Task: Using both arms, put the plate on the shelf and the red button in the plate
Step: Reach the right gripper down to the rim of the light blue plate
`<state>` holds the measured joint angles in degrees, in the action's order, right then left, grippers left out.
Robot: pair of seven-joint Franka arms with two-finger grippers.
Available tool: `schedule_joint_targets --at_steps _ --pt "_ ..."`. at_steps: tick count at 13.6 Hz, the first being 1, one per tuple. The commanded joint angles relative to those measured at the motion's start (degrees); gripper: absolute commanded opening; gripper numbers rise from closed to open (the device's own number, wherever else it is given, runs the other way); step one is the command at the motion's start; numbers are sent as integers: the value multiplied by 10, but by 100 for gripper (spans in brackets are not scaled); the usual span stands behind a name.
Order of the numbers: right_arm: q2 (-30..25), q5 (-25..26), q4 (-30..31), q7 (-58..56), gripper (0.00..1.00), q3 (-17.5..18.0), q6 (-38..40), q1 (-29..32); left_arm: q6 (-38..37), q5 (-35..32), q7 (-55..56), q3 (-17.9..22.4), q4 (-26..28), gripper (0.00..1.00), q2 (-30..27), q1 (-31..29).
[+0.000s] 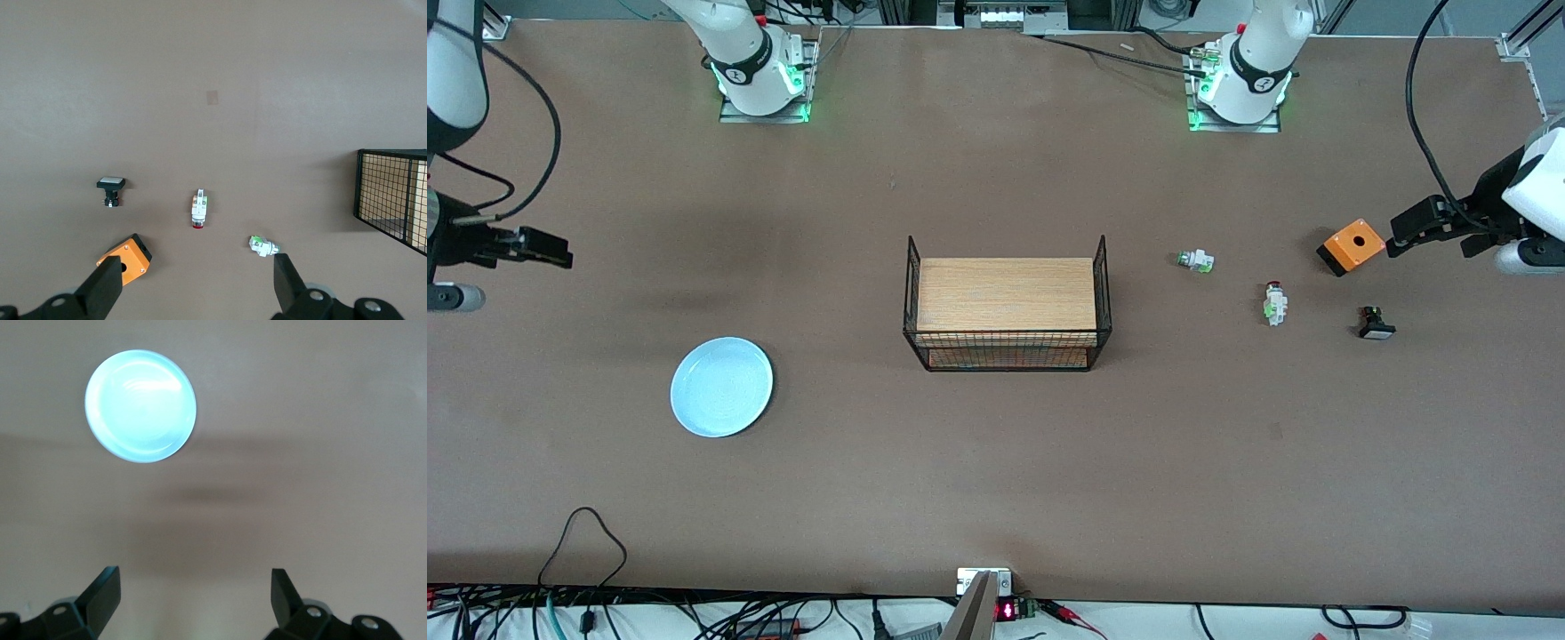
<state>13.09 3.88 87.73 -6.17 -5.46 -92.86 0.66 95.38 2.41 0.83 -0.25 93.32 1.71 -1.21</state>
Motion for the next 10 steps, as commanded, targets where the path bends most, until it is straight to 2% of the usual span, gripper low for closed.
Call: schedule_joint_targets --at_steps 1,6,8,10 --pt "57 -2 -24 10 100 5 -31 14 -3 -5 0 -2 7 100 -7 -3" --pt "150 -5 -23 32 100 5 -131 15 -3 -6 -1 -1 7 100 -7 -3" --pt "185 -44 -23 30 100 5 -174 18 -1 -7 -1 0 8 100 -5 -3" --pt "218 -62 -23 30 100 5 -213 19 1 -66 0 -7 7 100 -2 -1"
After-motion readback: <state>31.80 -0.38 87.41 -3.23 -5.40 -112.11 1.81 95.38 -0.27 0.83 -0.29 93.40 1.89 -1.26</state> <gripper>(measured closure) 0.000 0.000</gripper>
